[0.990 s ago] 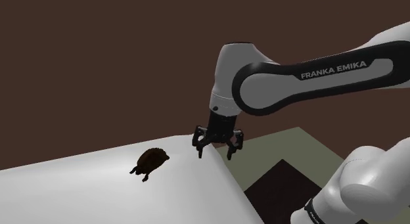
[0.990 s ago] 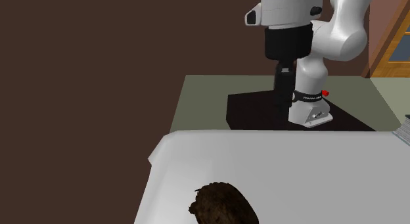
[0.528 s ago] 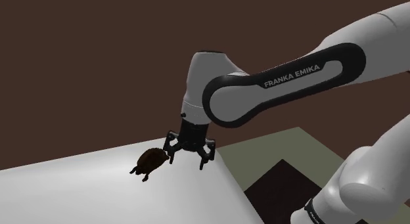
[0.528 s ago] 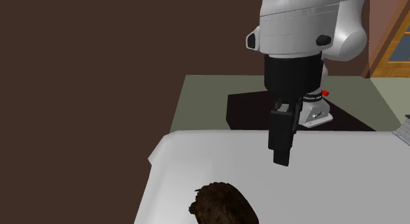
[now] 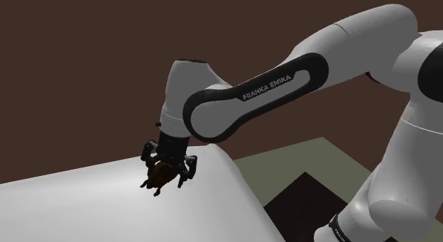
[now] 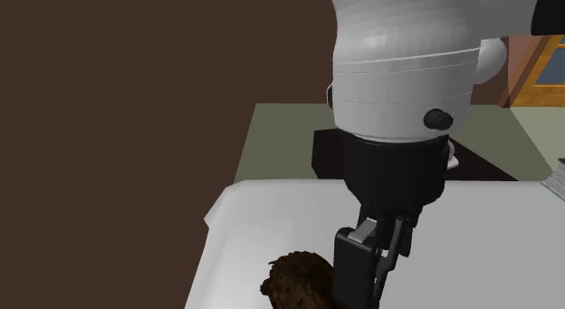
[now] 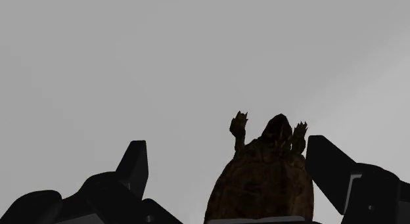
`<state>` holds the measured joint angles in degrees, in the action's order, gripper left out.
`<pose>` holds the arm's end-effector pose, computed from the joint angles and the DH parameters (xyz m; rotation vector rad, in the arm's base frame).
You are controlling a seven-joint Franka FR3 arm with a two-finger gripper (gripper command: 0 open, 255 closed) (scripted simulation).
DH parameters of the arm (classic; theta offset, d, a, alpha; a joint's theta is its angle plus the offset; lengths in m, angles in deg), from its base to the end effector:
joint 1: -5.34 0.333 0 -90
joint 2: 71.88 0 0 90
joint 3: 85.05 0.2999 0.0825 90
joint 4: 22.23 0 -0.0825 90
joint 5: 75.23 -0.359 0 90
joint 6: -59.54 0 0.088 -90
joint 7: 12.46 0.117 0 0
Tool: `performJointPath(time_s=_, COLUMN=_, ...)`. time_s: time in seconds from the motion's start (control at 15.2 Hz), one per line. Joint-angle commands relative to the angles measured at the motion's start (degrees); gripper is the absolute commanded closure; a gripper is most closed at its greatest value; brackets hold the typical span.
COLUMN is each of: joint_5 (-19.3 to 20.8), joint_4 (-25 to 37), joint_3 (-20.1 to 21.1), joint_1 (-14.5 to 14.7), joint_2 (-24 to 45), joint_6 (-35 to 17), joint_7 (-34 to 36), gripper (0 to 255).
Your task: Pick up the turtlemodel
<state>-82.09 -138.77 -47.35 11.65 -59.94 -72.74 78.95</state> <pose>0.4146 0.3912 0.3643 -2.6443 1.3114 0.2413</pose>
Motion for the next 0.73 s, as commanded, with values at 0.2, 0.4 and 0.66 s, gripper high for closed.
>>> performJointPath(time_s=0.2, joint_5=5.3, joint_4=5.8, joint_3=-2.3, joint_1=3.6, joint_2=7.9, joint_6=-2.9, joint_7=6.9, gripper=0)
performJointPath(time_s=0.4, joint_5=6.1, joint_4=5.1, joint_3=-2.8, joint_1=4.1, joint_2=9.3, joint_6=-4.8, joint_7=7.1, gripper=0)
performJointPath(time_s=0.66, joint_5=6.8, joint_4=4.6, joint_3=-3.2, joint_1=4.5, joint_2=10.5, joint_6=-6.5, joint_7=7.3, gripper=0)
